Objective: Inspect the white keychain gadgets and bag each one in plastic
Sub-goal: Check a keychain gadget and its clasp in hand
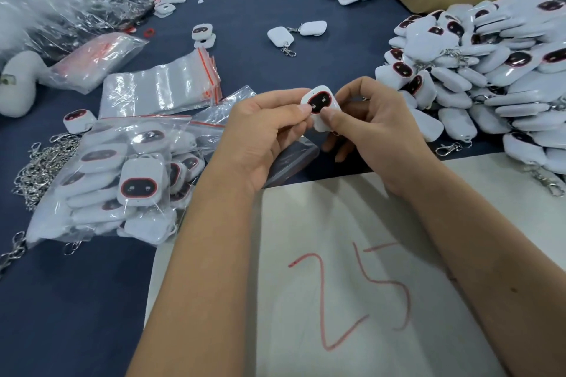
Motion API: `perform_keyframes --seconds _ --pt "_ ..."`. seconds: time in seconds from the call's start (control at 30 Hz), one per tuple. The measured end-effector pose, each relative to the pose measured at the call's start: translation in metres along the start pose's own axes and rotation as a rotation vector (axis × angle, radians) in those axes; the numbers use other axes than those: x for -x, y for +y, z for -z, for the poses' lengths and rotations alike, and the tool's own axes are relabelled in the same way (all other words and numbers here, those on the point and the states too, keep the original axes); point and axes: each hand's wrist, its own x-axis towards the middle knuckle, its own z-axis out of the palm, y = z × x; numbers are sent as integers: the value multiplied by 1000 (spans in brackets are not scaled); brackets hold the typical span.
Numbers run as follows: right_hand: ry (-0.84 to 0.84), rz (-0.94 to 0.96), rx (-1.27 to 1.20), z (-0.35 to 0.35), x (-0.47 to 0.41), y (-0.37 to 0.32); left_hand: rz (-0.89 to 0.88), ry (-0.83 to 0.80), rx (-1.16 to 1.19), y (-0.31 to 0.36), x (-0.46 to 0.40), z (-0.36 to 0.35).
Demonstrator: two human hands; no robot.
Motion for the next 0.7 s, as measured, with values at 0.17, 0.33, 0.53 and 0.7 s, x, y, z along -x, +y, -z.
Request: perform_keyframes --seconds 0.17,0.33,0.53,0.7 --pt "-49 29 -7 -1 1 -4 -57 -22 13 -2 -1 2" --pt "-25 72 -17 -2 2 -4 -190 -73 -11 -4 -1 -1" --pt "-27 109 -33 -2 2 -5 -306 -107 -86 -5 -2 -3" --pt "-24 117 -41 -2 3 -6 -314 -103 -92 -4 -2 -3"
